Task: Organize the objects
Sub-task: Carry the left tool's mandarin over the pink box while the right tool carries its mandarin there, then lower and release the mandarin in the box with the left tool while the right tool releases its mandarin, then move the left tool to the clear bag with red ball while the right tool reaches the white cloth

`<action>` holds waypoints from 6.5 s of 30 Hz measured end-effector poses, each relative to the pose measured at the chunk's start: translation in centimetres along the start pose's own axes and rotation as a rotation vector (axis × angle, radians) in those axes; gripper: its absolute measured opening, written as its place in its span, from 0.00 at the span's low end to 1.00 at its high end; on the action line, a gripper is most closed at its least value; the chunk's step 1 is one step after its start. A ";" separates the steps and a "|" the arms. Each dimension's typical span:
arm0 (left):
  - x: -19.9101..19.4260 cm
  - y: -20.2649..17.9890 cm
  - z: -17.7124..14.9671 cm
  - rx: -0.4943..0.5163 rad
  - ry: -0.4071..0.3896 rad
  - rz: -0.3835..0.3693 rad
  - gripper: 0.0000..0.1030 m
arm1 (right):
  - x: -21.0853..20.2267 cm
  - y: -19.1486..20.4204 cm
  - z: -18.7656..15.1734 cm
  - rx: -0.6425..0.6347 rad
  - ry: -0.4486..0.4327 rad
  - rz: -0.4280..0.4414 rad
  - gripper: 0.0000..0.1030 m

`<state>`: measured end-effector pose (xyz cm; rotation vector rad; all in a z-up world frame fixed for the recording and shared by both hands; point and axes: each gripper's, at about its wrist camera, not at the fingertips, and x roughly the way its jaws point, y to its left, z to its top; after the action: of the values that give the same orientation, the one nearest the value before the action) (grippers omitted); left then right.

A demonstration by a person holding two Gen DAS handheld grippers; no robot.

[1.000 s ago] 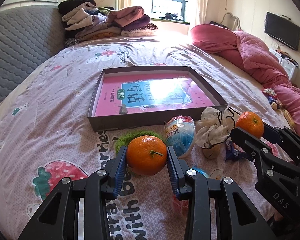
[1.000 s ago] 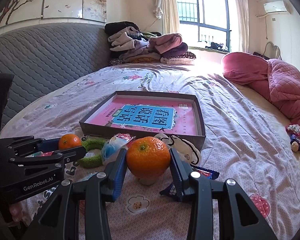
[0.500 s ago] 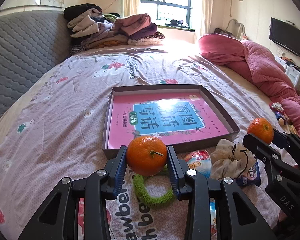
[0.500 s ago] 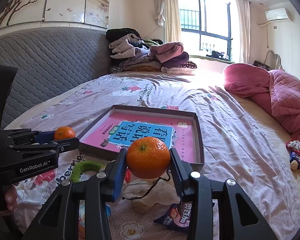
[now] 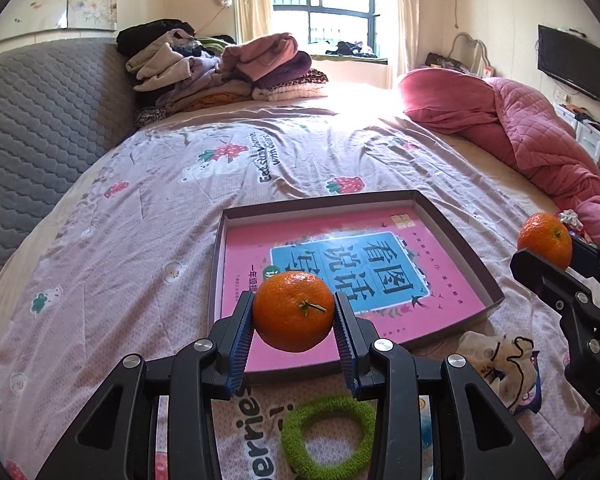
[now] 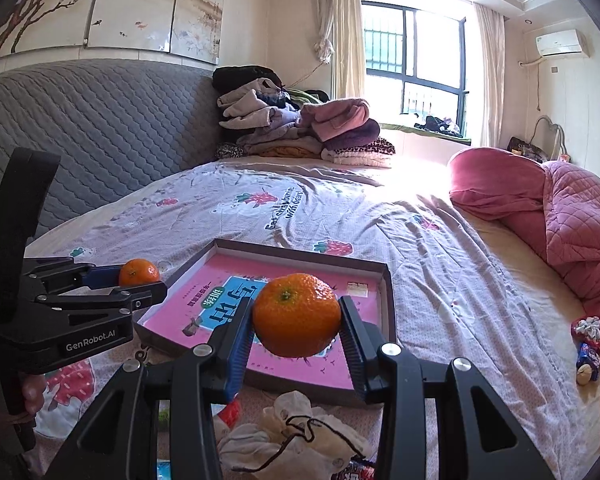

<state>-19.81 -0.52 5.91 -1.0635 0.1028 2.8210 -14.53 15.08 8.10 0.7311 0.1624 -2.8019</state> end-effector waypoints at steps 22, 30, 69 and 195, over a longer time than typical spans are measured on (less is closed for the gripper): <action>10.3 1.5 -0.4 -0.013 0.154 -0.028 0.38 | 11.6 -3.9 -1.5 0.024 0.284 0.057 0.41; 11.5 0.8 -1.4 0.015 0.184 -0.039 0.38 | 12.6 -3.5 -2.6 0.015 0.338 0.063 0.41; 10.3 0.4 -0.9 0.030 0.219 -0.044 0.41 | 13.5 -3.7 -3.6 0.021 0.434 0.026 0.48; -6.1 -7.2 -13.3 0.019 0.194 -0.123 0.55 | -3.1 -0.2 -8.7 -0.050 0.265 0.052 0.60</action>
<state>-5.58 4.65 -0.21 -1.2903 0.0792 2.5982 -7.87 17.33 2.03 1.0754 0.2548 -2.6322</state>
